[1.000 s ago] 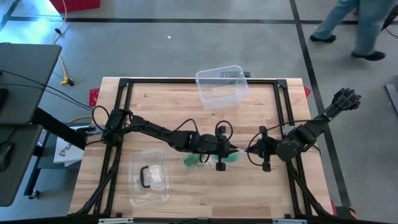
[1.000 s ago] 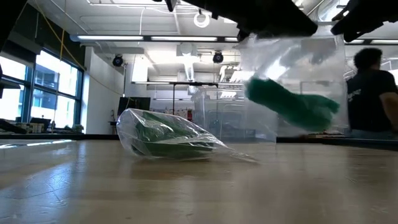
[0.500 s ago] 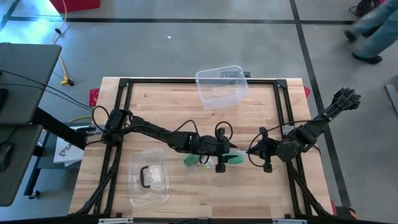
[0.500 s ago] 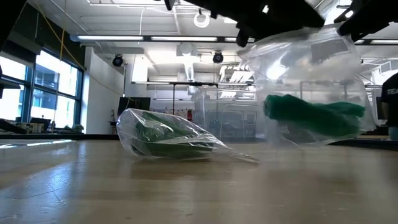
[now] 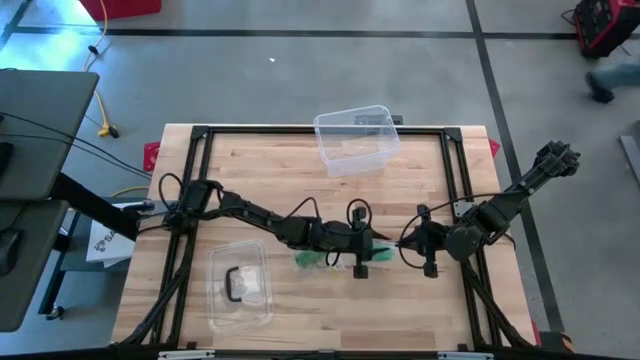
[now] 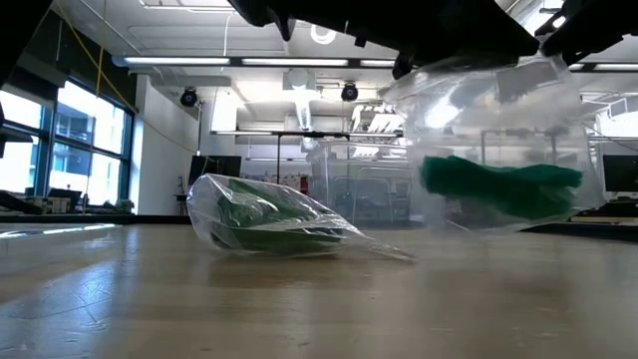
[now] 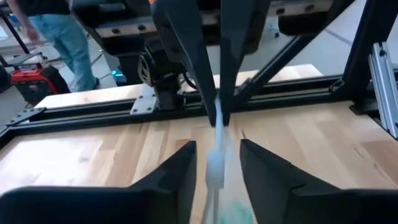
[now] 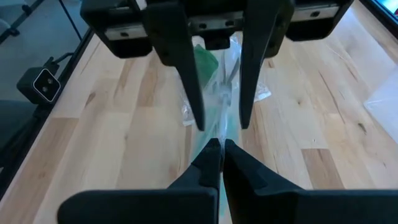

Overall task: Roll bandage
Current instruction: Close the transparent zip bag

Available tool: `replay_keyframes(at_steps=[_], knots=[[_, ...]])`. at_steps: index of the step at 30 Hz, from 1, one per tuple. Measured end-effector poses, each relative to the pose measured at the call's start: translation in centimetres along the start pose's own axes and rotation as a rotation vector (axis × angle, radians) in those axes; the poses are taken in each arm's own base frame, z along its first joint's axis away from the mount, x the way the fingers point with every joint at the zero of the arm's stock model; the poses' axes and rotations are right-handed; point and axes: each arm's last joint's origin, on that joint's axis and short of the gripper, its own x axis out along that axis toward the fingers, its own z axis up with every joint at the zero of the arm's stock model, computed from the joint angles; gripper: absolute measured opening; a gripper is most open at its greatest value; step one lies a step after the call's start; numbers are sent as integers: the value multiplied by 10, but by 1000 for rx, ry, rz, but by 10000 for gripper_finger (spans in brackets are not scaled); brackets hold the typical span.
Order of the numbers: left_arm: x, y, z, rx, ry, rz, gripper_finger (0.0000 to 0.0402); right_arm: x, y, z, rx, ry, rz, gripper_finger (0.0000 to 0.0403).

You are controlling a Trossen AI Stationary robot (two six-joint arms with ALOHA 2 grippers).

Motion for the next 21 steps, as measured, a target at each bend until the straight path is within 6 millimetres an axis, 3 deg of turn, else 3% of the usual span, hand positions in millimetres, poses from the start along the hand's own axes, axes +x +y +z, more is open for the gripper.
replay_keyframes(at_steps=[12, 21], knots=[[-8, -3, 7, -18, 33, 4, 30, 0, 0, 0, 1, 1, 0, 0], [-35, -6, 20, -40, 199, 52, 31, 0, 0, -3, -2, 32, 16, 1]])
